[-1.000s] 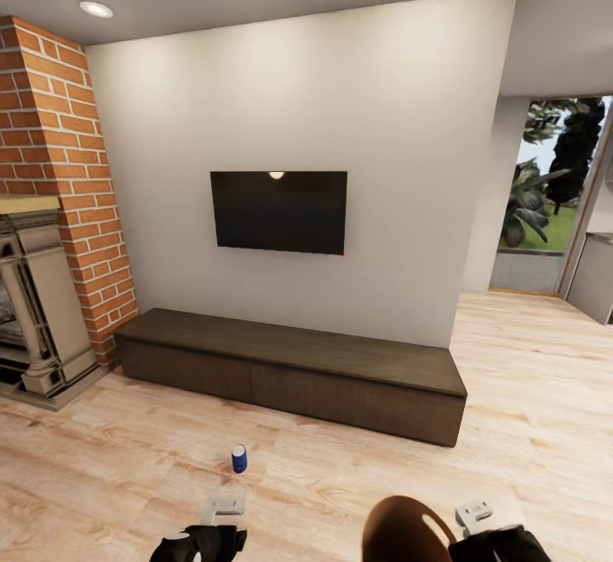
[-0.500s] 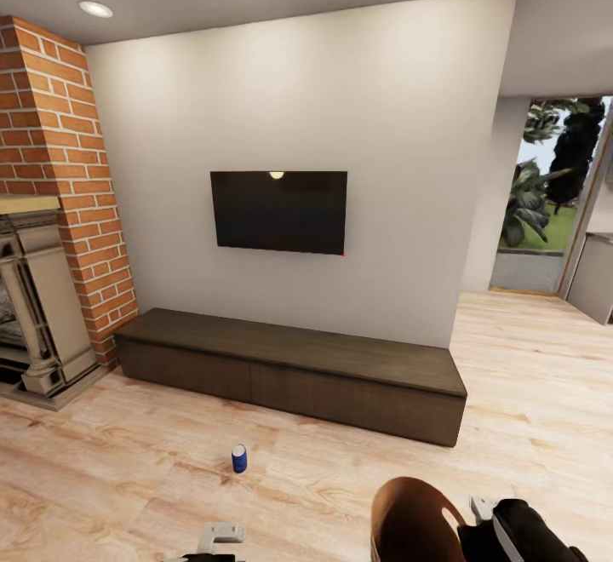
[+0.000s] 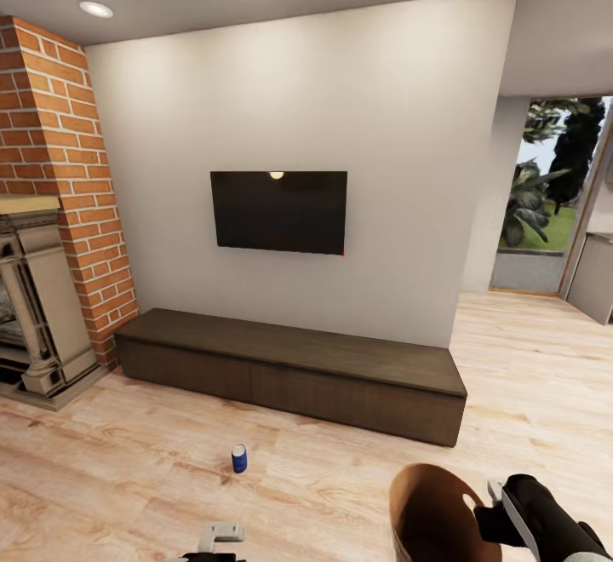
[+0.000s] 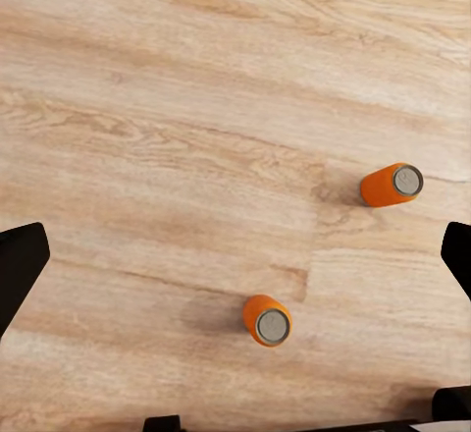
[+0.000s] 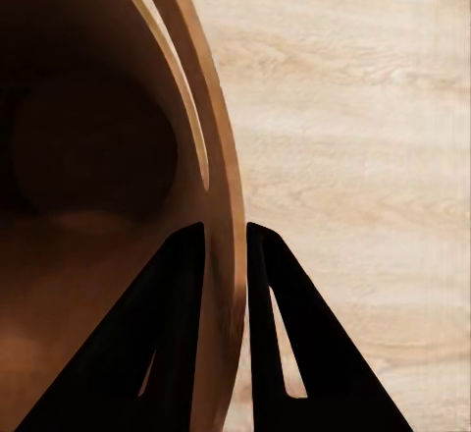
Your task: Put the three can of soda from the living room inside the tash can in the kitchen.
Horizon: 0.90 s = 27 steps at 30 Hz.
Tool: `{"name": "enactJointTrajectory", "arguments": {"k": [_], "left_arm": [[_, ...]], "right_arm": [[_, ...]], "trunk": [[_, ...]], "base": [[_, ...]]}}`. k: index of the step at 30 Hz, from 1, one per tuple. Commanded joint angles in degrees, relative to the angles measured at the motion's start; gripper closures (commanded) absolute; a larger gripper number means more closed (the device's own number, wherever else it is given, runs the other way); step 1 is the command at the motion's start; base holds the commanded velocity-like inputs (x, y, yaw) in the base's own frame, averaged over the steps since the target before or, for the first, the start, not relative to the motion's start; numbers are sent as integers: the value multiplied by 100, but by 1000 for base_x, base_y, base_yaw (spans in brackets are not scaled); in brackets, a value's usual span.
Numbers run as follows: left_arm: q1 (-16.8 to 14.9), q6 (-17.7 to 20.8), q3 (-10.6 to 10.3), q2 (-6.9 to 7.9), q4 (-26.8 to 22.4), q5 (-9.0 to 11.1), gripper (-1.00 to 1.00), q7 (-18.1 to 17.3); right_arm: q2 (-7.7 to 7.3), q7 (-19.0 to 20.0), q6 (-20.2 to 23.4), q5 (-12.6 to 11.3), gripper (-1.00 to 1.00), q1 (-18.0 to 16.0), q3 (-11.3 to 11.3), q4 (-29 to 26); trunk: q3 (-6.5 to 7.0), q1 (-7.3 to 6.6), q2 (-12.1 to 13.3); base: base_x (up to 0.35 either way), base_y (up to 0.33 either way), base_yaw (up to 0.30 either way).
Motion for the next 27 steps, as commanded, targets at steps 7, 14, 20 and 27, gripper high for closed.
{"name": "enactJointTrajectory", "arguments": {"k": [7, 14, 20, 27], "left_arm": [[0, -3, 0, 3, 1, -8, -100, 9], [0, -10, 0, 0, 1, -9, -100, 10], [0, -11, 0, -1, 1, -9, -100, 10], [0, -58, 0, -1, 2, -8, -100, 10]], "right_arm": [[-19, -425, 17, -99, 100, -87, -12, 1], [-18, -1039, 11, -132, 100, -156, -13, 5], [-42, -1155, -3, -137, 100, -216, -19, 6], [-156, -1182, -32, -141, 100, -242, -28, 6]], "trunk": [[1, 0, -1], [1, 0, -1], [1, 0, -1], [1, 0, -1]], "base": [[0, 0, 0], [0, 0, 0], [0, 0, 0], [0, 0, 0]]}}
